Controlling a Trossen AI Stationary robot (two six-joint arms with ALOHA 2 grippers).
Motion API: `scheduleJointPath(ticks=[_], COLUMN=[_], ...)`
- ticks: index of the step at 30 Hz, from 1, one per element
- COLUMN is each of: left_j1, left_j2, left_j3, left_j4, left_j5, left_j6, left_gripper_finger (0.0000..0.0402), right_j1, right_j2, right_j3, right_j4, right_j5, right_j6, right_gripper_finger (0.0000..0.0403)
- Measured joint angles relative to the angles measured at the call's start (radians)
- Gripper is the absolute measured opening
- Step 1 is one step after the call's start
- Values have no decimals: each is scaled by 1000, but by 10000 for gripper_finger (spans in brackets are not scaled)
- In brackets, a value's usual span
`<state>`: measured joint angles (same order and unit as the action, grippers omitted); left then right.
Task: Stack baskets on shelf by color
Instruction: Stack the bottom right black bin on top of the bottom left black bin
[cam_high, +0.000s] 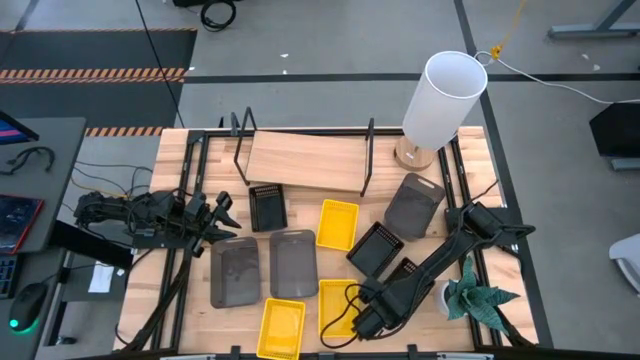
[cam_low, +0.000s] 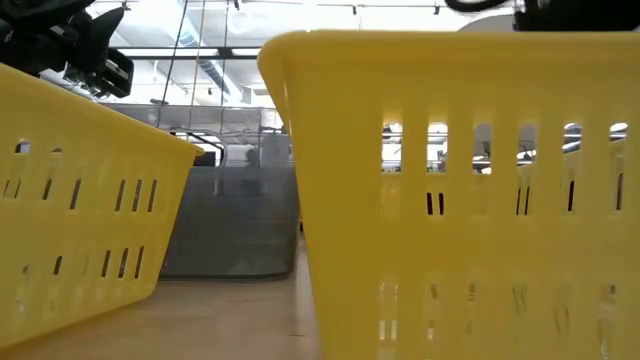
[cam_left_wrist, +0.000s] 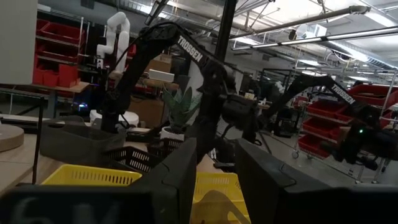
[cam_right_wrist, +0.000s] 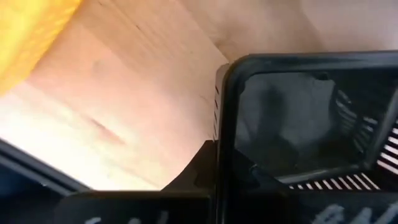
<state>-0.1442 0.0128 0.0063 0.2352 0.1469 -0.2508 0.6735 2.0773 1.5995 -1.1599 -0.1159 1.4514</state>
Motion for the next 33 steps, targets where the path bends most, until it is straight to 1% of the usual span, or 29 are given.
scheduleJointPath(ticks=[7,9,13,18,26,33], left_j1=[0,0,0,0,0,0], left_j2=[0,0,0,0,0,0], left_j3=[0,0,0,0,0,0], left_j4=[0,0,0,0,0,0], left_j5=[0,0,0,0,0,0], left_j6=[0,0,0,0,0,0], left_gripper_finger=[117,117,117,117,117,117], right_j1=[-7,-10,-24,-60,-129,-173], right_j2=[0,-1,-2,-2,-2,-2], right_j3=[171,218,280,297,298,298], right_j4=[-185,-230,-275,-288,-261,-242], right_j5=[60,92,153,195,212,266], right_j6=[-29,-39,-62,-112,-225,-290], right_gripper_finger=[4,4,3,3,4,5])
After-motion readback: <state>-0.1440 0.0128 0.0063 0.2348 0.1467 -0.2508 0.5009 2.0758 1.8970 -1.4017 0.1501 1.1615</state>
